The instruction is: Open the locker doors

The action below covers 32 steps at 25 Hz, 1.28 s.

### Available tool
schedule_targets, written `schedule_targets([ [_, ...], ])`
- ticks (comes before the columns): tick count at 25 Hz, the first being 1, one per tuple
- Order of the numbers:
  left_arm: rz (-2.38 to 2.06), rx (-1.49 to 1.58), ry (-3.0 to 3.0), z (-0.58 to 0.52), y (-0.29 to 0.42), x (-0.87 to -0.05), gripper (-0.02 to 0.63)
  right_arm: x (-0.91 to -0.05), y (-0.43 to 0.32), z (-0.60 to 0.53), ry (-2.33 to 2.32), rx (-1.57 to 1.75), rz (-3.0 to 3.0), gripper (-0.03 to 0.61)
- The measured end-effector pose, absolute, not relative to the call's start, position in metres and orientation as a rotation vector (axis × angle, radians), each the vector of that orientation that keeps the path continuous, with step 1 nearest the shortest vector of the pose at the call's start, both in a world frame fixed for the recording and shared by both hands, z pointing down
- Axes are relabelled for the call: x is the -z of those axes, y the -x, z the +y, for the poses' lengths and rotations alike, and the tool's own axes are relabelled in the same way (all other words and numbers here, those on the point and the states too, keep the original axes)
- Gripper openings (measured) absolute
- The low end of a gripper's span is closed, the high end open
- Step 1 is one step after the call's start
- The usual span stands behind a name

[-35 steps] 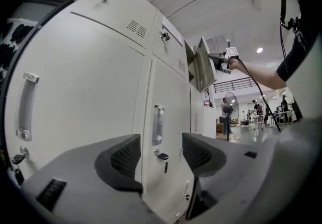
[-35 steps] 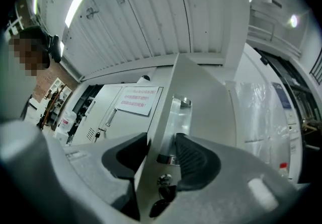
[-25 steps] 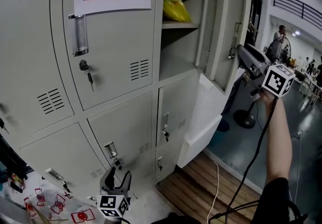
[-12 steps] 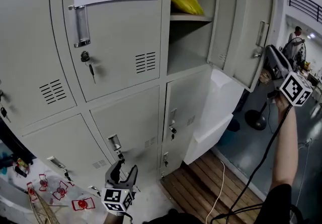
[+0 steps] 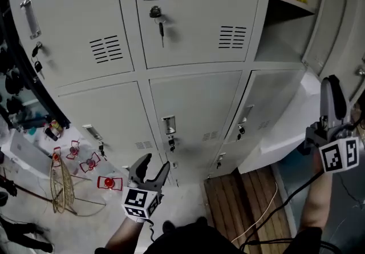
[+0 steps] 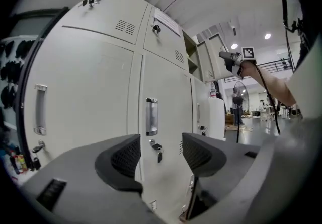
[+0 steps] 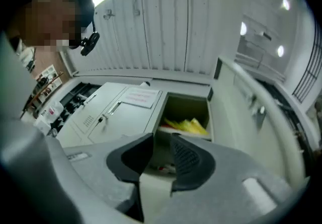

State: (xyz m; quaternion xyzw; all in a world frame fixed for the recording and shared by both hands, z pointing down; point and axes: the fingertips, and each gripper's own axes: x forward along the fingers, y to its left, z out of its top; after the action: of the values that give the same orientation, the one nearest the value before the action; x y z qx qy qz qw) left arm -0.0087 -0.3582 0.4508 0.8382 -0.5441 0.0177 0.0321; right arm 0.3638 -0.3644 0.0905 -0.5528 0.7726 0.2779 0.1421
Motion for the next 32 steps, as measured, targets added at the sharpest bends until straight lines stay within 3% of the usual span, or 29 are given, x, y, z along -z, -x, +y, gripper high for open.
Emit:
schedule_targets([
  [9, -2.075, -0.121, -2.231, -0.295, 0.1, -0.467, 0.256, -0.283, -0.184, -0.449, 1.191, -0.317, 2.652, 0.101],
  [16, -2.302, -0.149, -1.923, -0.226, 0.158, -0.485, 0.256, -0.375, -0.073, -0.452, 0.996, -0.13, 2.834, 0.101],
  [23, -2.333, -0.142, -1.843, -0.201, 0.19, -0.497, 0.256, -0.402, -0.021, -0.438, 0.984, -0.109, 2.882, 0.103],
  [32, -2.264, -0.099, -1.975, -0.215, 0.226, -0.484, 0.256, -0.401, -0.013, -0.434, 1.167, -0.126, 2.836, 0.093],
])
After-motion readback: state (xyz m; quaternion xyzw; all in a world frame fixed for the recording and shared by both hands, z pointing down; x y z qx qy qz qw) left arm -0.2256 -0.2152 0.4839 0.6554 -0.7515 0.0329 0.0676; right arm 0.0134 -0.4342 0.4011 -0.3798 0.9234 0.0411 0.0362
